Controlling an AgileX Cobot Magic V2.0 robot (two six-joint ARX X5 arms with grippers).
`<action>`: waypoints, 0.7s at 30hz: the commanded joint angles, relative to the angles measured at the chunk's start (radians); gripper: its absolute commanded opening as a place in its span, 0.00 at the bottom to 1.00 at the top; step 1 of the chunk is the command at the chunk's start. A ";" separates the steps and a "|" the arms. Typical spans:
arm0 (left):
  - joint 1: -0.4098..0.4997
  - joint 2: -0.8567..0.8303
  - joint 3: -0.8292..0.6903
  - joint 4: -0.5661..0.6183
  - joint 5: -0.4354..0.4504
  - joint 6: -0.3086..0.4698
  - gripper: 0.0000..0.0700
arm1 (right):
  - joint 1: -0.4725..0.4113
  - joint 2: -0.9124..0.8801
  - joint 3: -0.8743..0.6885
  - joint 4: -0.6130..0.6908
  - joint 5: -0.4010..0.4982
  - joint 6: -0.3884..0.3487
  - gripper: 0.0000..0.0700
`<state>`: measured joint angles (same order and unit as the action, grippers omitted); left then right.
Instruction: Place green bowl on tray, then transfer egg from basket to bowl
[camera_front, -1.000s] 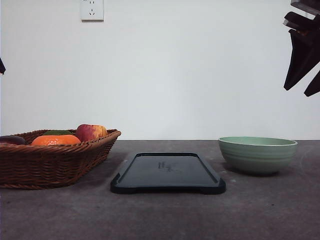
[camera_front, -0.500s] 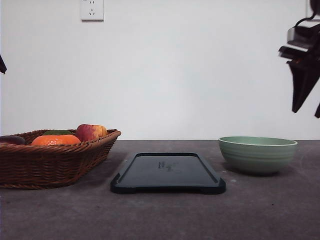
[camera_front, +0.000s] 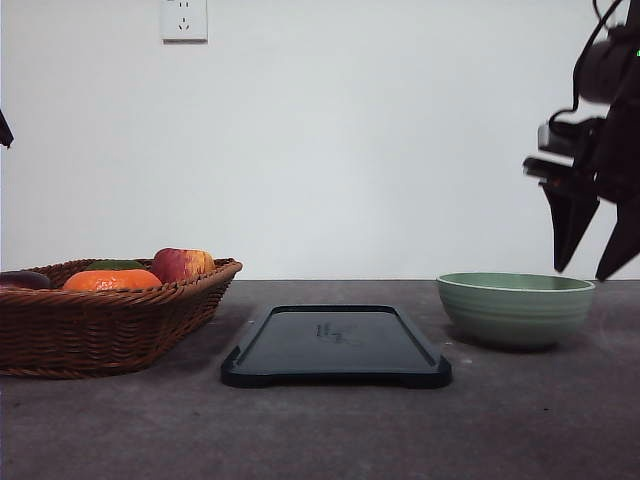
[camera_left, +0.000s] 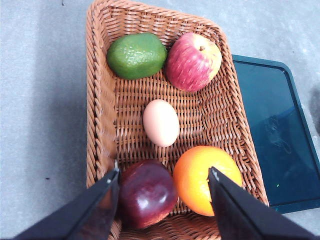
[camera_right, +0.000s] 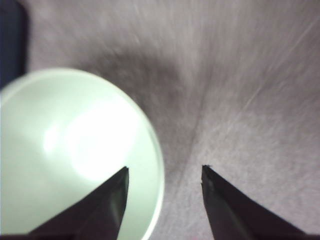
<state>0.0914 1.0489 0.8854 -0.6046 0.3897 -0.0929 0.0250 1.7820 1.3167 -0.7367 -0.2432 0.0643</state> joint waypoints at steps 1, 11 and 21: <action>0.000 0.008 0.024 0.006 0.004 0.013 0.50 | 0.000 0.034 0.021 0.000 -0.004 -0.019 0.34; 0.000 0.008 0.024 0.006 0.004 0.013 0.50 | 0.002 0.046 0.045 -0.062 -0.004 -0.021 0.00; 0.000 0.008 0.024 0.007 0.004 0.013 0.50 | 0.113 0.046 0.273 -0.294 -0.045 -0.026 0.00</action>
<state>0.0914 1.0489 0.8856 -0.6041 0.3897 -0.0929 0.1180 1.8130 1.5553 -1.0322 -0.2788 0.0499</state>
